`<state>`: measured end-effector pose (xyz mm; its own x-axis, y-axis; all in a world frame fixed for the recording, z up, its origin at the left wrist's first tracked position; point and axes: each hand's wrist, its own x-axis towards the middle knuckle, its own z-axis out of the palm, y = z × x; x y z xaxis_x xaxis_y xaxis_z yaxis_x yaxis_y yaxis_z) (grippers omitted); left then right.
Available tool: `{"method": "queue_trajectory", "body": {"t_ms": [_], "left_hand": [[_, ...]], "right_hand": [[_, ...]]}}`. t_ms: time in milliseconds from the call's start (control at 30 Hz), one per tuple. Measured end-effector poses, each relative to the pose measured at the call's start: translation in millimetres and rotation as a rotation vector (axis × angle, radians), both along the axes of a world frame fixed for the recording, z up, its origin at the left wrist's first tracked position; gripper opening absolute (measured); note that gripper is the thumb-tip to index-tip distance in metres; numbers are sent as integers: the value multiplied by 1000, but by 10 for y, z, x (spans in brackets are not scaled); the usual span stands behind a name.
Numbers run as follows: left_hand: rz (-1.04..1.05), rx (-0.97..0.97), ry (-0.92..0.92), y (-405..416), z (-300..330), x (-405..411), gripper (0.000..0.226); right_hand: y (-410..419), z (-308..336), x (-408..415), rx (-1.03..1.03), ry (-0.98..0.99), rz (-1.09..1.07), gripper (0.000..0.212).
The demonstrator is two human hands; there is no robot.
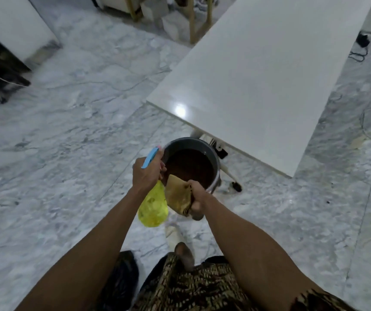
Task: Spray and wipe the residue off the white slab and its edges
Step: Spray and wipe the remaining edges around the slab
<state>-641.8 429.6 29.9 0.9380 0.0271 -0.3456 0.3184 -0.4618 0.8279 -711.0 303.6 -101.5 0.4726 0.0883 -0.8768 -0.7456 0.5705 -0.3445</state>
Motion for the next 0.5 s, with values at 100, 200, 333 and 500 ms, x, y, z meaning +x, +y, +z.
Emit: {"method": "queue_trajectory", "body": {"t_ms": [100, 200, 333, 500], "left_hand": [[17, 33, 2, 568, -2, 465, 52], [90, 73, 9, 1144, 7, 850, 41], [184, 61, 10, 1692, -43, 1382, 27], [216, 50, -15, 2123, -141, 2323, 35]], "right_hand": [[598, 68, 583, 12, -12, 68, 42], [1057, 68, 1089, 16, -17, 133, 44], [1293, 211, 1779, 46, -20, 134, 43], [1466, 248, 2891, -42, -43, 158, 27]]}}
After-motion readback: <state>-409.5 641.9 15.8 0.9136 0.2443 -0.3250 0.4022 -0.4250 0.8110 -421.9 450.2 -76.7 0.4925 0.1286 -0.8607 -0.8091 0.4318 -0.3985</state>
